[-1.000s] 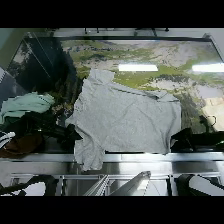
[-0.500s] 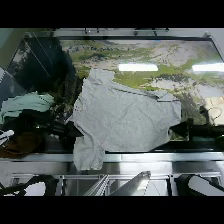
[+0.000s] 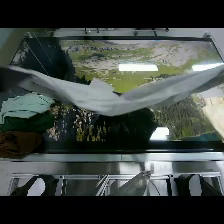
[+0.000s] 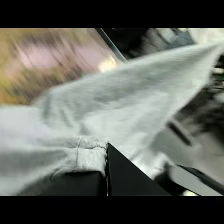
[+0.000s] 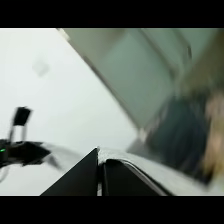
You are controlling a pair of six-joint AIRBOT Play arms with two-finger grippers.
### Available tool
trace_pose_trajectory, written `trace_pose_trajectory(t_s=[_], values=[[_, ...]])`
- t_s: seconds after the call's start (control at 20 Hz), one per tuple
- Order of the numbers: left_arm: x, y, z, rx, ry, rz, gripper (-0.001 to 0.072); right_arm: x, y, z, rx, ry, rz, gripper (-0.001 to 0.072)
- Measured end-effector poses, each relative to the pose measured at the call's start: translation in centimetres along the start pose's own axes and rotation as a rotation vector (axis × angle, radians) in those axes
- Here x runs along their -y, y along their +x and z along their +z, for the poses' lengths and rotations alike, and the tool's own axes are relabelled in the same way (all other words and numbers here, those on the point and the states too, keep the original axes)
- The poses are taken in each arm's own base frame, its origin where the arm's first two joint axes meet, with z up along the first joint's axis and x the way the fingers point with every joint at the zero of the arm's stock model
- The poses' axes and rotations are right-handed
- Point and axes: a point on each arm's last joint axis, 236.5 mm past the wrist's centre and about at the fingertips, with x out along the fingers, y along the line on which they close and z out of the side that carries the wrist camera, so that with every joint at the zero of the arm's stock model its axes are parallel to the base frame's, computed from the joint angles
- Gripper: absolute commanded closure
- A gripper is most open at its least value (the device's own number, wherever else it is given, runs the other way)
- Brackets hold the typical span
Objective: Fold the shirts.
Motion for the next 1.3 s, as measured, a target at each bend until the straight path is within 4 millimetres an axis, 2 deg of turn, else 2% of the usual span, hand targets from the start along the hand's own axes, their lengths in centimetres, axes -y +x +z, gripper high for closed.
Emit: trace_pose_trajectory(t_s=[0.05, 0.15, 0.25, 0.35, 0.45, 0.55, 0.75, 1.0, 1.15, 1.3], values=[[2.7, -1.3, 2.0, 0.035, 0.112, 0.053, 0.0691, -2.8, 0.4, 1.8, 0.042, -0.107, 0.02, 0.0696], [7.7, -2.3, 4.5, 0.063, 0.297, 0.106, 0.0691, -7.3, 1.1, 4.3, 0.09, -0.285, 0.046, 0.0696], [11.0, -2.4, 5.9, 0.068, 0.41, 0.108, 0.0691, -9.6, 1.8, 6.4, 0.116, -0.404, 0.041, 0.0696], [11.7, -2.2, 6.8, 0.066, 0.42, 0.093, 0.0691, -9.3, 2.3, 7.7, 0.106, -0.47, -0.009, 0.0695], [10.3, -1.8, 7.2, 0.059, 0.359, 0.071, 0.0691, -7.1, 2.3, 8.3, 0.071, -0.501, -0.094, 0.0696], [7.2, -1.5, 6.8, 0.046, 0.243, 0.053, 0.0691, -3.5, 1.8, 8.0, 0.015, -0.498, -0.21, 0.0696], [-1.4, 0.1, 3.6, -0.006, -0.05, -0.012, 0.0691, 6.0, -0.9, 5.2, -0.054, -0.344, -0.4, 0.0697], [-11.9, 5.7, -1.6, -0.156, -0.284, -0.03, 0.0691, 19.3, -4.1, -1.3, -0.088, -0.091, -0.564, 0.0697], [-18.0, 9.6, -4.4, -0.274, -0.366, -0.021, 0.0693, 26.7, -4.7, -5.8, -0.139, 0.05, -0.62, 0.0697], [-23.1, 13.3, -6.6, -0.354, -0.443, -0.031, 0.0695, 33.7, -4.9, -10.5, -0.162, 0.213, -0.647, 0.0697]])
